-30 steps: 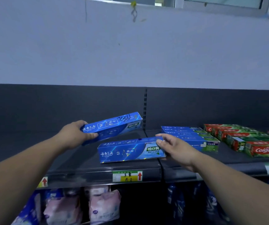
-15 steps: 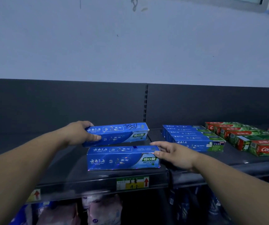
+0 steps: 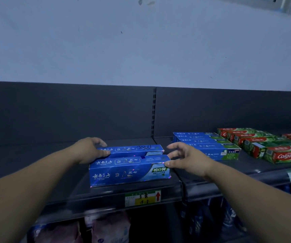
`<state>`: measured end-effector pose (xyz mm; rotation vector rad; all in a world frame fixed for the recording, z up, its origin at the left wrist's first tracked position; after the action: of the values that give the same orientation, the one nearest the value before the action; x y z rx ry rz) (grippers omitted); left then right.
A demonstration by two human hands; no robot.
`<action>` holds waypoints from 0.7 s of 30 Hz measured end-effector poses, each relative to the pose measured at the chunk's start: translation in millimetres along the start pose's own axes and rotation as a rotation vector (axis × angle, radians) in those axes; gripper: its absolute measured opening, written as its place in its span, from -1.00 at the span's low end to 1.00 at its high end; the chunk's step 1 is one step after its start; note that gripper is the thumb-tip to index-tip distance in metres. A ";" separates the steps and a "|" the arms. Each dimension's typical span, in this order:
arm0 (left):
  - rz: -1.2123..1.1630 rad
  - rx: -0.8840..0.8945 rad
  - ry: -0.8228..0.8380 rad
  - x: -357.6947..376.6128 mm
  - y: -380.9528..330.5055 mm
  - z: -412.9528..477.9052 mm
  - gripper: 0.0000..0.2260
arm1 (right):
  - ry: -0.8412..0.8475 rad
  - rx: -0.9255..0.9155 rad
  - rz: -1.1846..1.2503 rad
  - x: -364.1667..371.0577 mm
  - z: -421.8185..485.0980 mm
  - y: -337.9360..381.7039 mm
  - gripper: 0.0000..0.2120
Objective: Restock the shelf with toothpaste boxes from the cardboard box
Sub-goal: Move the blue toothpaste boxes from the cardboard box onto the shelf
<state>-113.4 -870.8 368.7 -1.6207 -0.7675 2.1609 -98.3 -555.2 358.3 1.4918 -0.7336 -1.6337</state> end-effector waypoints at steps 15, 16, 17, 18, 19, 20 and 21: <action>0.203 0.423 -0.284 18.9 -122.0 -41.5 -0.40 | -0.325 -0.254 -0.291 -43.1 -13.4 12.0 -0.45; 0.215 0.469 -0.302 26.1 -136.5 -47.4 -0.39 | -0.376 -0.287 -0.357 -51.4 -18.1 12.3 -0.43; 0.227 0.506 -0.318 33.6 -150.4 -53.8 -0.38 | -0.429 -0.313 -0.417 -60.6 -23.4 12.5 -0.42; 0.236 0.532 -0.327 41.9 -163.4 -59.9 -0.37 | -0.481 -0.333 -0.475 -70.5 -29.0 11.8 -0.41; 0.241 0.554 -0.329 50.6 -175.8 -65.9 -0.36 | -0.529 -0.348 -0.533 -80.8 -35.0 10.4 -0.40; 0.245 0.574 -0.327 59.6 -188.5 -72.3 -0.36 | -0.571 -0.350 -0.589 -91.9 -41.6 7.4 -0.39; 0.246 0.595 -0.323 69.1 -201.7 -79.0 -0.35 | -0.610 -0.343 -0.636 -103.9 -49.1 3.1 -0.38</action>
<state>-69.6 -653.5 419.4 -1.1168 0.0305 2.5291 -49.7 -464.2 409.0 1.0193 -0.2475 -2.6050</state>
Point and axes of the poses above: each hand's wrist, its own z-axis towards the middle knuckle, its own x-axis out of the palm, y = z × x, the point moved 7 cm from there along z, towards the middle knuckle, and after that the axes turned 13 degrees about -y, right-handed, at the moved point
